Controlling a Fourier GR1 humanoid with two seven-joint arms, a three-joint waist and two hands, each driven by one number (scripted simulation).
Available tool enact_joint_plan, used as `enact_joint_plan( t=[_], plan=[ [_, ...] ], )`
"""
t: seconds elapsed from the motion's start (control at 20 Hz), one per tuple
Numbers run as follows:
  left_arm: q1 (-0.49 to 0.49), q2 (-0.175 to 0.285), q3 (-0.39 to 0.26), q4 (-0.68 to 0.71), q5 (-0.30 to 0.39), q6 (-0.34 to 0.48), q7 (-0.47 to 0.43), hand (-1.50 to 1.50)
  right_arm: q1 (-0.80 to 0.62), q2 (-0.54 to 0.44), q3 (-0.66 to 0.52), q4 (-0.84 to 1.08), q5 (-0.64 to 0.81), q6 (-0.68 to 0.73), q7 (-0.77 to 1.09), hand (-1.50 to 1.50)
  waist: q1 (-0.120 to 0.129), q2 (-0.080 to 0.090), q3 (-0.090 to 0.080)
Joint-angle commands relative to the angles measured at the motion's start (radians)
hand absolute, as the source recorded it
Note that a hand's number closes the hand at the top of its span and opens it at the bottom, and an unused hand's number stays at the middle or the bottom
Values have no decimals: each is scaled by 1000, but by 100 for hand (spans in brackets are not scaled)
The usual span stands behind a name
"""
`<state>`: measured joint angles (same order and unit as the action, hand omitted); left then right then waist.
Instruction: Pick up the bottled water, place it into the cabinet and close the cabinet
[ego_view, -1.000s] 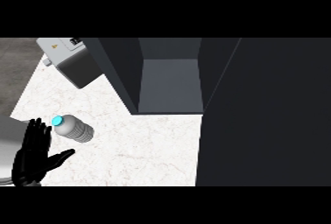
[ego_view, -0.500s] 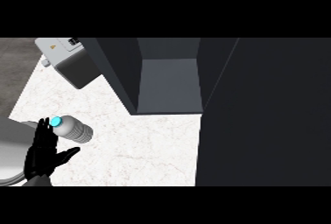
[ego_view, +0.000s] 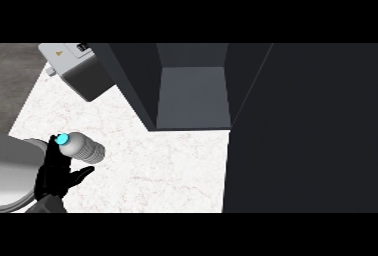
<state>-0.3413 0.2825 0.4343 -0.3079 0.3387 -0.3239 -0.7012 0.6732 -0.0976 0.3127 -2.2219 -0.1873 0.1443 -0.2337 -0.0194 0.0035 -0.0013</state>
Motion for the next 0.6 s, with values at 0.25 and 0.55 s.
enact_joint_plan(
  t=[0.25,0.55],
  plan=[
    [-66,-17,17,115,16,-115,-49,-150,-4,-13,-11,90,-18,40,-69,-150,-8,2,-1],
    [-116,-42,17,125,25,-120,-19,-150,-74,27,32,80,16,-15,-2,-150,-3,2,-1]
  ],
)
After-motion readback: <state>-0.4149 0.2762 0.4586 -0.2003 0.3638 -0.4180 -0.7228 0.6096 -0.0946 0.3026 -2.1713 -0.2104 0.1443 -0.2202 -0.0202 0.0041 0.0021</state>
